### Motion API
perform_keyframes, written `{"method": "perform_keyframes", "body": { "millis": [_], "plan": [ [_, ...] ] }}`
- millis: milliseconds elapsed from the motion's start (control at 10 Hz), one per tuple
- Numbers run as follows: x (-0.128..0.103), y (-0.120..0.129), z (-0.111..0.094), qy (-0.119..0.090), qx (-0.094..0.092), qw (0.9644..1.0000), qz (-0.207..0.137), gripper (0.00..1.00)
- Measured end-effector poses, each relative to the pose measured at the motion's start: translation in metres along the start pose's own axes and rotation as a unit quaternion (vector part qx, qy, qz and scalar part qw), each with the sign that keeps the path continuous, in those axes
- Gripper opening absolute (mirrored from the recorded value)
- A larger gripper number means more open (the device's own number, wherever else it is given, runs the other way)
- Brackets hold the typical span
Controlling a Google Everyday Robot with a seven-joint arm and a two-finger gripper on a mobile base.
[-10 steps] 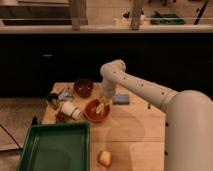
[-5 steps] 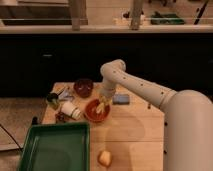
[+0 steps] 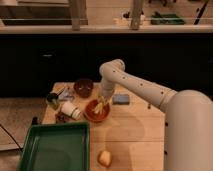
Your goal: Place banana in red bowl
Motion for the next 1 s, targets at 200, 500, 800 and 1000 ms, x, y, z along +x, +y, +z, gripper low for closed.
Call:
{"method": "perform_keyframes", "body": {
  "millis": [200, 500, 800, 1000],
  "plan": [
    [-0.0041, -0.0041, -0.0004, -0.003, 0.002, 1.0, -0.005, 0.74],
    [-0.0054, -0.0049, -0.0013, -0.004, 0.002, 1.0, -0.008, 0.8],
    [-0.0058, -0.0062, -0.0009, -0.004, 0.0, 0.9999, -0.009, 0.8],
    [-0.003, -0.0056, -0.002, 0.003, -0.001, 1.0, -0.005, 0.8]
  ]
}}
